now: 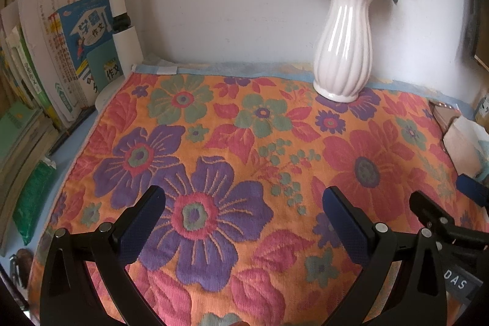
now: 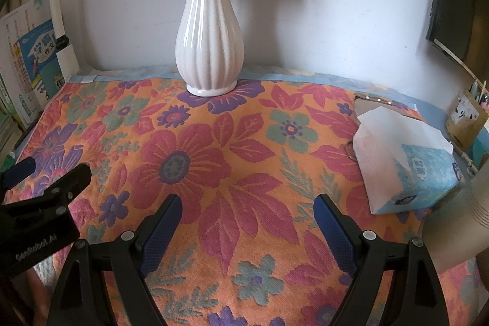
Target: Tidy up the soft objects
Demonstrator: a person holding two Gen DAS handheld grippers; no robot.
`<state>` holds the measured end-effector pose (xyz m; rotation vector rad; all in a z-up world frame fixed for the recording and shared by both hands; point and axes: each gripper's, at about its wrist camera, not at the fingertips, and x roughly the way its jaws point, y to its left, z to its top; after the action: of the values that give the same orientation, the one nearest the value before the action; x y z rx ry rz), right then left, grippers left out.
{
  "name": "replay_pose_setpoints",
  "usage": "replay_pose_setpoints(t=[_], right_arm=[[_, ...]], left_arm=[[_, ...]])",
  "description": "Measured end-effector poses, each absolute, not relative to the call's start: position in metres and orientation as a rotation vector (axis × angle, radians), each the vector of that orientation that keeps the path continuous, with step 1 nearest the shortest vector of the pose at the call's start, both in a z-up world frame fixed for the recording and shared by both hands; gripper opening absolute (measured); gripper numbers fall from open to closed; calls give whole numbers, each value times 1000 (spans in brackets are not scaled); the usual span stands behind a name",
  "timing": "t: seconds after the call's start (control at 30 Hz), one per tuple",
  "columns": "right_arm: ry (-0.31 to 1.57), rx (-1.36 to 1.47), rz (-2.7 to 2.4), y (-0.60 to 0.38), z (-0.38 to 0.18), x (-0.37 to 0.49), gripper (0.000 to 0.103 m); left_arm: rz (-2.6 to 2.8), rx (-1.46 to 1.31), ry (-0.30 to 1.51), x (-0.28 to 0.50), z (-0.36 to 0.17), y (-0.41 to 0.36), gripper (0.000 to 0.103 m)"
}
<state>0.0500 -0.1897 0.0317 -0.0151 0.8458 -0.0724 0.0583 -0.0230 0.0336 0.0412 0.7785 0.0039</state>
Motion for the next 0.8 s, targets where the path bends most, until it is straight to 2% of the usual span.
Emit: replay_pose_setpoints(t=[0.1,0.37,0.67,0.7,0.77,0.8], right_arm=[[858,0,-77,-192,31,44,87],[909,8,-66,-193,25,26,87],[954,0,-73,-192,16,32,87],[969,-5,-77,-192,14,34,90],[1012,-2,-74,-192,9,41,103],[1032,26,-68,-197,6,44,103]], left_arm=[[-2,65,792,50,33,-27,103],[-80,56,1007,29,8,-23,103],[-57,38,982,26,6,-18,103],[-58,37,982,27,5,-19,103],[-59,38,981,31,5,-19,103],[-59,38,983,30,5,-19,103]])
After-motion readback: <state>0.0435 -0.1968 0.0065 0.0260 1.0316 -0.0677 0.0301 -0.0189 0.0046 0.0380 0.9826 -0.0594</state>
